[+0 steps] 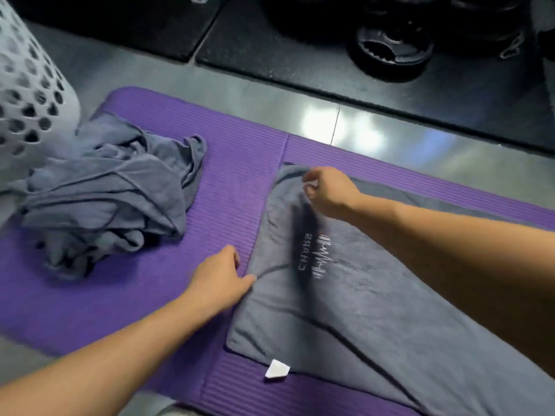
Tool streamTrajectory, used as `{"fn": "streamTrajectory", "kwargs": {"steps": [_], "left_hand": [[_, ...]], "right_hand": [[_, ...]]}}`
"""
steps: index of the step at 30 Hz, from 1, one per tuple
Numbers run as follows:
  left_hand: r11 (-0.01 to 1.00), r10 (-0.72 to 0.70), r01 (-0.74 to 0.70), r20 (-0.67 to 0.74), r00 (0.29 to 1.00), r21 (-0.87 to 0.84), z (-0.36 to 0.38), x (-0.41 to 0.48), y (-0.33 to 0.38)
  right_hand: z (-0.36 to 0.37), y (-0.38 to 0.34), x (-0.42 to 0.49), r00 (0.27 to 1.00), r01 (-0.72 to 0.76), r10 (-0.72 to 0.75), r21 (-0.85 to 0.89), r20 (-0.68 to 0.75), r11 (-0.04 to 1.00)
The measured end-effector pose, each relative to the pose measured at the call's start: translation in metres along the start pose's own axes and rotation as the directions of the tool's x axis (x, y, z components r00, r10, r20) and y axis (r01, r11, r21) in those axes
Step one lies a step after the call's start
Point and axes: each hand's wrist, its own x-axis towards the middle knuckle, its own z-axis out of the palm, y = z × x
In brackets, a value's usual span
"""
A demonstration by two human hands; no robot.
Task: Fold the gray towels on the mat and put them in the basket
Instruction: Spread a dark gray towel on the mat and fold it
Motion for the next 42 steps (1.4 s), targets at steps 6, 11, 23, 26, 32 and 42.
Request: {"fn": "streamTrajectory", "kwargs": {"steps": [6,11,23,26,32,42], "left_hand": [[0.995,0.096,-0.098,0.081,0.992,0.029,0.017,-0.032,-0.013],[0.993,0.113,-0.109,0.112,0.987,-0.045,0.03,-0.045,-0.032],[0.657,0.113,0.074,0.194,0.974,-0.751,0.007,-0.026,-0.046],[0.605,0.199,0.033,0.192,0.961,-0.796,0.001,-0.035,-0.031],[0.618,0.407,-0.082,0.23,0.884,-0.782,-0.015,-0.057,0.036],[0.68,0.656,-0.367,0.302,0.692,-0.635,0.021,-0.098,0.28]], "right_hand": [[0.016,-0.021,0.081,0.986,-0.148,0.155,0.094,-0.069,0.985],[0.024,-0.024,0.093,0.993,-0.118,0.118,-0.028,-0.017,0.993],[-0.01,-0.043,0.117,0.983,-0.024,0.017,-0.033,-0.184,0.999],[-0.02,-0.039,0.11,0.977,-0.002,-0.009,-0.052,-0.211,0.999],[-0.066,-0.01,0.067,0.982,0.01,0.021,0.164,-0.188,0.986],[-0.218,0.151,-0.1,0.915,0.018,0.222,0.582,-0.337,0.813]]}}
